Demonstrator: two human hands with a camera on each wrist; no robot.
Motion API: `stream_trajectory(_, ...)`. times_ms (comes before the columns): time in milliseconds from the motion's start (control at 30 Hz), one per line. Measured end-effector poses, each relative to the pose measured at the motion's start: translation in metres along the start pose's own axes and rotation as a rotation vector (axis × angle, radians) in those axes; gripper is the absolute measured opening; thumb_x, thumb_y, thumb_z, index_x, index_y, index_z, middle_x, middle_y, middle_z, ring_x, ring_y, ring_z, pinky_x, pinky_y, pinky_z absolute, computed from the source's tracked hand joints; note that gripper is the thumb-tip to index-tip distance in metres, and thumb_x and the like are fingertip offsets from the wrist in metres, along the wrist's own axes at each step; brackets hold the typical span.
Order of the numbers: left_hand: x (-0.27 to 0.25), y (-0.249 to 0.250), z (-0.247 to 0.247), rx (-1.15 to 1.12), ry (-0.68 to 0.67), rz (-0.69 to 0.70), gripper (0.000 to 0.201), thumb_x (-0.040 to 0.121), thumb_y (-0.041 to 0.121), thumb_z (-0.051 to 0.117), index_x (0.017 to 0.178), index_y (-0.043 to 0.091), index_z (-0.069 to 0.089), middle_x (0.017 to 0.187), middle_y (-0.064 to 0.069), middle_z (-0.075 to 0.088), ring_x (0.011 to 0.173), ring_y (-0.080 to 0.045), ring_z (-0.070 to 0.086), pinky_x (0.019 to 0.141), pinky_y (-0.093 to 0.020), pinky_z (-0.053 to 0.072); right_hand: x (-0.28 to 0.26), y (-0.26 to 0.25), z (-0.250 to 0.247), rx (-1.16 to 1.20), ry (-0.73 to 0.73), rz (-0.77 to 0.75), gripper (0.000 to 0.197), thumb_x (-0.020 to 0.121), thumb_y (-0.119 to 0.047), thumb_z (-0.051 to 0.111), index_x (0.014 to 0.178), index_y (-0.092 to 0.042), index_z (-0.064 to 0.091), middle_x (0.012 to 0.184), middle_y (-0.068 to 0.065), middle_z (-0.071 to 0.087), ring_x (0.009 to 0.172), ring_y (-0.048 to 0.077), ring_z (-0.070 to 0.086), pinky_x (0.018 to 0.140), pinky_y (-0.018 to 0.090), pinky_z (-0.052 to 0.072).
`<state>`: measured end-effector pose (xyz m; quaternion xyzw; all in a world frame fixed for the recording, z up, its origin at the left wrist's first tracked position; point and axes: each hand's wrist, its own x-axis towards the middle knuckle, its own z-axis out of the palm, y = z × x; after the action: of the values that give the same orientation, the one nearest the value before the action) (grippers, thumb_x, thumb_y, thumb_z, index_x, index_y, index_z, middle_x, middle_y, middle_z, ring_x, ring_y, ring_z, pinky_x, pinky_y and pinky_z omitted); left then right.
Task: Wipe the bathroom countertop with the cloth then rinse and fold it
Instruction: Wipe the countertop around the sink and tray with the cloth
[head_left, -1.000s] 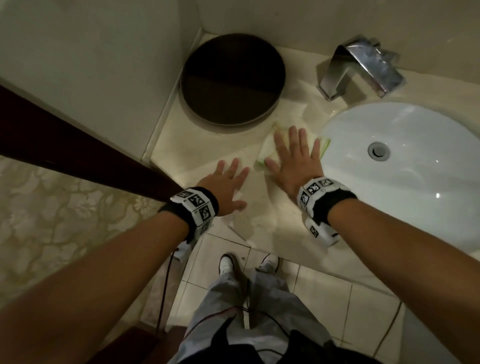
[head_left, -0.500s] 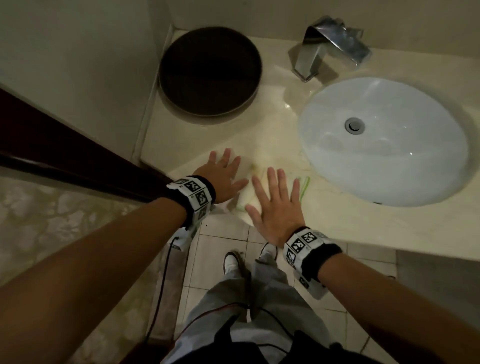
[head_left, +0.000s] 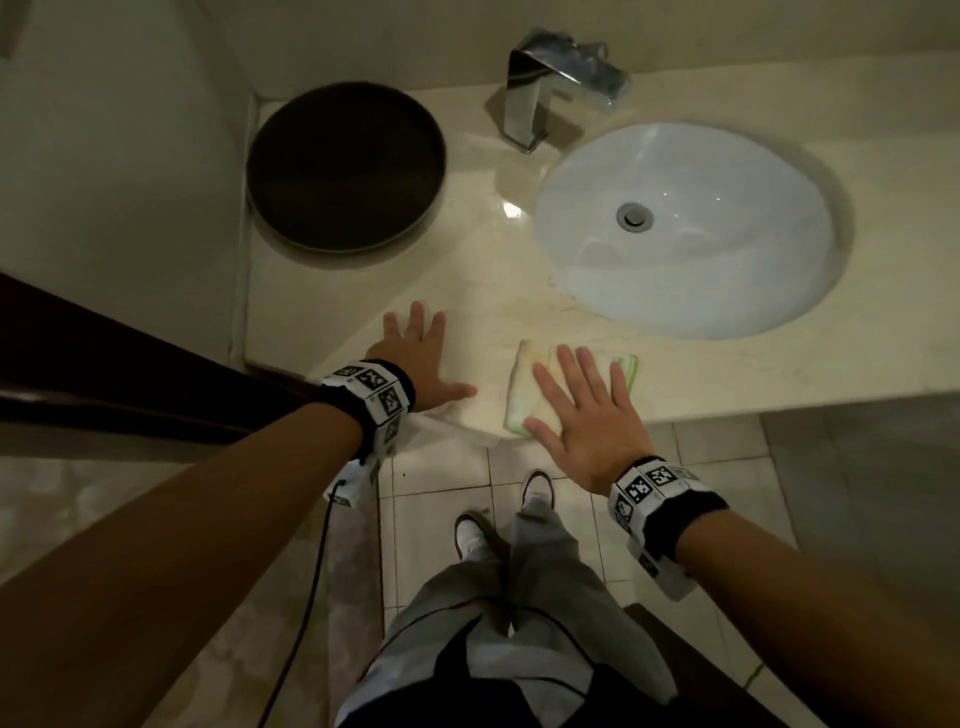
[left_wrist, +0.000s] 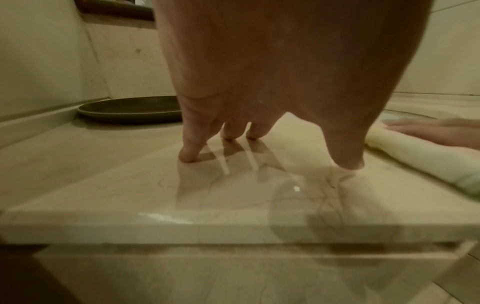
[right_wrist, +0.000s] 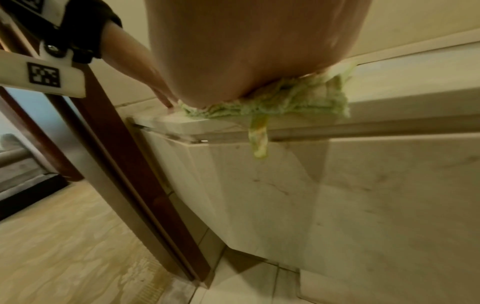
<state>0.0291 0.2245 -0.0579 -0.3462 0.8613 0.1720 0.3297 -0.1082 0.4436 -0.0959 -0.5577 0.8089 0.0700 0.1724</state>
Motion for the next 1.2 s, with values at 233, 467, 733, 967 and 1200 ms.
stream_trajectory(233, 0.001, 0.004, 0.003, 0.026, 0.030, -0.003, 0.118, 0.075, 0.075, 0.054, 0.151, 0.018, -0.017, 0.158, -0.012, -0.023, 0.145, -0.044, -0.009, 0.114, -0.053, 0.021, -0.019, 0.013, 0.000, 0.073, -0.016, 0.155, 0.071, 0.094, -0.061, 0.004, 0.153, -0.026, -0.014, 0.159, 0.008, -0.025, 0.145, 0.027, -0.027, 0.118, 0.053, -0.009)
stream_trajectory(467, 0.005, 0.003, 0.004, 0.049, 0.028, -0.001, 0.120, 0.074, 0.077, 0.052, 0.152, 0.017, -0.016, 0.158, -0.014, -0.021, 0.144, -0.045, -0.007, 0.114, -0.054, 0.022, 0.001, -0.040, 0.001, 0.150, 0.013, 0.313, 0.077, 0.092, -0.064, 0.001, 0.152, -0.020, -0.016, 0.157, 0.017, -0.024, 0.143, 0.038, -0.026, 0.114, 0.062, -0.011)
stream_trajectory(733, 0.005, 0.003, 0.005, 0.071, 0.045, -0.006, 0.114, 0.080, 0.071, 0.053, 0.152, 0.017, -0.016, 0.158, -0.015, -0.020, 0.145, -0.045, -0.005, 0.115, -0.052, 0.023, 0.017, -0.083, 0.001, 0.037, 0.009, 0.208, 0.074, 0.093, -0.062, -0.002, 0.151, -0.018, -0.018, 0.158, 0.018, -0.021, 0.145, 0.039, -0.022, 0.114, 0.063, -0.004)
stream_trajectory(967, 0.003, 0.005, 0.004, 0.053, 0.030, -0.010, 0.118, 0.076, 0.075, 0.053, 0.151, 0.017, -0.017, 0.158, -0.013, -0.022, 0.145, -0.044, -0.008, 0.115, -0.053, 0.021, 0.024, -0.052, -0.007, 0.084, 0.005, 0.167, 0.074, 0.093, -0.066, 0.002, 0.153, -0.027, -0.013, 0.160, 0.007, -0.021, 0.146, 0.027, -0.023, 0.117, 0.055, -0.012)
stream_trajectory(1200, 0.007, 0.007, 0.003, 0.011, -0.010, -0.040, 0.121, 0.075, 0.072, 0.059, 0.150, 0.019, -0.020, 0.157, -0.012, -0.025, 0.144, -0.044, -0.012, 0.116, -0.055, 0.019, 0.066, -0.016, -0.028, 0.157, 0.002, 0.278, 0.074, 0.092, -0.069, 0.003, 0.152, -0.030, -0.015, 0.159, 0.004, -0.025, 0.145, 0.025, -0.025, 0.116, 0.055, -0.012)
